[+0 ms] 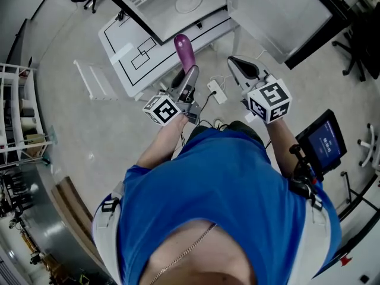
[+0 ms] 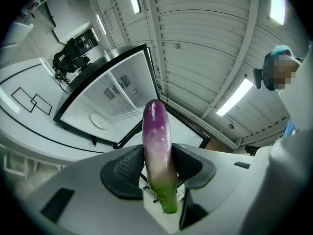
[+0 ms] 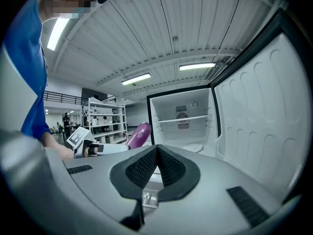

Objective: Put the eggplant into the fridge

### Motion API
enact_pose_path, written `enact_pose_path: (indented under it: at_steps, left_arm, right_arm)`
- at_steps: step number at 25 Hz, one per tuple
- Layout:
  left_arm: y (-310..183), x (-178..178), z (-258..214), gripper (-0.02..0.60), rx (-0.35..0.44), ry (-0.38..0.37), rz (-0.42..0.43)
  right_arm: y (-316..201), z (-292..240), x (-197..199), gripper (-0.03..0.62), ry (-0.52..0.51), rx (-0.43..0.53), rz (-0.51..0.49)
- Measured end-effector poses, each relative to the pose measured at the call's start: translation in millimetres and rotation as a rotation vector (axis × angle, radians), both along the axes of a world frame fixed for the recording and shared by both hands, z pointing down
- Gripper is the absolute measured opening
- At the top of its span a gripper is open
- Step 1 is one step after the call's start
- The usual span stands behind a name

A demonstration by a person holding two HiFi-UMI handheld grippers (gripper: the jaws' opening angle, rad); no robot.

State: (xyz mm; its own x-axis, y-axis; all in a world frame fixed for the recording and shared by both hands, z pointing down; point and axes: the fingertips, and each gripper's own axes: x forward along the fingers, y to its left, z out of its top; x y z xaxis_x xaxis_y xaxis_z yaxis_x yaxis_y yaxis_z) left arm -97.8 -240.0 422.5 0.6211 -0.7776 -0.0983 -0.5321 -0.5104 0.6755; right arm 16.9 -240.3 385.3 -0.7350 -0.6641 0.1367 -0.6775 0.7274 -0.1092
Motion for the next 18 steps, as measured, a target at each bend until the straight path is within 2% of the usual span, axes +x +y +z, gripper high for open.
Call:
enact_pose_path:
  at_steps: [6, 18]
  left_arm:
    - [5.1, 5.1, 10.6, 0.190, -0.023, -0.011, -0.003]
    - [5.1, -2.0, 5.0, 0.190, 0.004, -0.038, -0.032]
  right_arm:
    - [1.0, 5.2, 3.8, 0.000, 0.016, -0.007, 0.000]
    - [3.6, -1.1, -11.2, 0.000, 0.045, 0.029, -0.036]
